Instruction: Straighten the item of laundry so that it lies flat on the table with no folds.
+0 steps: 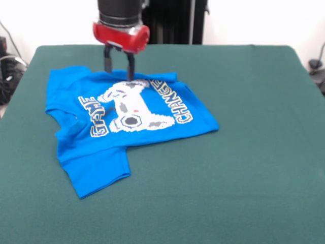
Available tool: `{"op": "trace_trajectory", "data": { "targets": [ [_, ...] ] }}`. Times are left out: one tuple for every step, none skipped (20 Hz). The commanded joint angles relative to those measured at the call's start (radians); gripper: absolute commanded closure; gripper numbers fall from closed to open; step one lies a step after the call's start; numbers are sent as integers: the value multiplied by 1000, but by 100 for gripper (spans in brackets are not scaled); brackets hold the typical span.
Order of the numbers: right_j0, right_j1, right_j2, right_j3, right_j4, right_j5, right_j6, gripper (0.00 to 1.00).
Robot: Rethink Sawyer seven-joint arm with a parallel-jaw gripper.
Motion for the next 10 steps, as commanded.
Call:
{"op": "trace_trajectory", "data": {
  "targets": [
    [-3, -2, 113, 108, -71, 95, -82, 0],
    [-10, 1, 115, 111, -81, 88, -83, 0],
    [-15, 3, 116, 114, -92, 80, -84, 0],
    [-22, 6, 119, 118, -101, 74, -85, 0],
    [-28, 8, 120, 124, -111, 67, -86, 0],
    [-34, 9, 122, 129, -122, 61, -88, 0],
    [-39, 10, 123, 134, -132, 54, -86, 0],
    [-44, 16, 123, 134, -145, 44, -85, 0],
    [-47, 21, 121, 137, -155, 32, -78, 0],
    [-50, 22, 121, 139, -164, 25, -76, 0]
  ]
}}
